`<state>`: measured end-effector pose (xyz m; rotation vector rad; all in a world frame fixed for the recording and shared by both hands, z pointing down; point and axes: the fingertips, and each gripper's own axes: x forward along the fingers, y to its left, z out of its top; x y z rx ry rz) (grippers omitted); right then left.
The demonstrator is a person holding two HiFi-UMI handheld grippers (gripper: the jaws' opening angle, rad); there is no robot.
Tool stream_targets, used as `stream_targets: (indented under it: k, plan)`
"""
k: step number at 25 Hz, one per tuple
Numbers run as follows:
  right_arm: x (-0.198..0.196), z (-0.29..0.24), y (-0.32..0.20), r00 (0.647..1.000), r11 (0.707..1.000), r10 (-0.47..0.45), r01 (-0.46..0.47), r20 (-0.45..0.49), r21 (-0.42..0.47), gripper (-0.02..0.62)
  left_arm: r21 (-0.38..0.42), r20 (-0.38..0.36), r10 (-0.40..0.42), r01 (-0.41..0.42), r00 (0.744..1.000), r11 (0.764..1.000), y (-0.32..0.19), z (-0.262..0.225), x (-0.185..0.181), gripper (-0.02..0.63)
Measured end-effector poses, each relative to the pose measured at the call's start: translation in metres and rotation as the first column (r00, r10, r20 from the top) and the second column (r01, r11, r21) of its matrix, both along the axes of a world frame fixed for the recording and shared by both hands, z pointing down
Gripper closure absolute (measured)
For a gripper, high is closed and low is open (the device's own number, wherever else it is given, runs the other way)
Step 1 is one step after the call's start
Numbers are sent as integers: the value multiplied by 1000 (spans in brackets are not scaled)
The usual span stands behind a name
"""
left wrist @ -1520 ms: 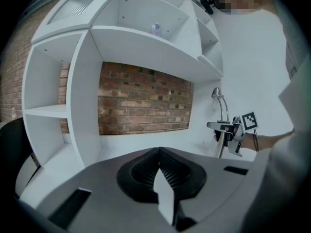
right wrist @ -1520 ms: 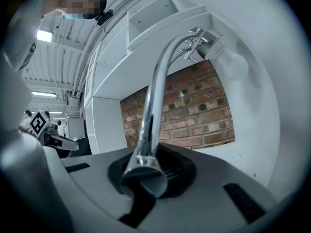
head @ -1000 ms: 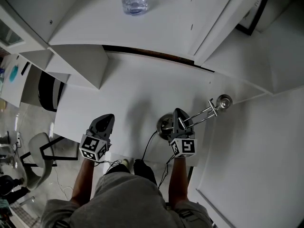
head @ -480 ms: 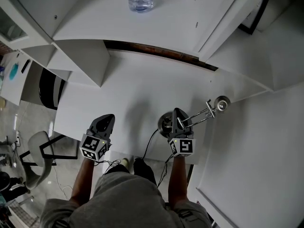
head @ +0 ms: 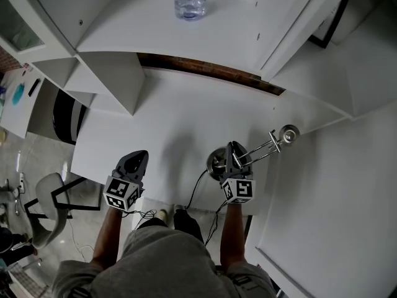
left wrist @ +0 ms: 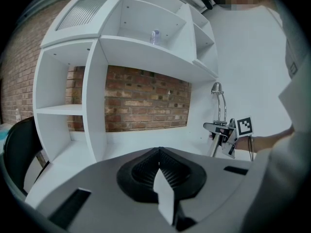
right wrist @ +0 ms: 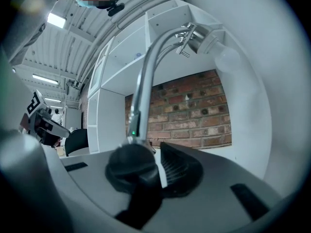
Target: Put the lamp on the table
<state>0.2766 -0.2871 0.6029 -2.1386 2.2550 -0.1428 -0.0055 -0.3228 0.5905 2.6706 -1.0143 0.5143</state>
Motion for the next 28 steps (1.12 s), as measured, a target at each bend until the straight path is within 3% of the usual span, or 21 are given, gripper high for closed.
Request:
stream_targets:
  k: [2,3,28]
  plan:
    - [2,6,1,1000,1000,2,-1,14,-25,403,-5,2,2,-2,1000,1000,1,0,-1,601]
    - [2,8,1,1000,999,1,-1,9,-34,395,-5,0,1,-1,1000,1000,1,0,-2,601]
    - [1,1,45,998,992,53,-57,-41,-113,390,21,-50,57,-56,997,998,23,-18,-2,601]
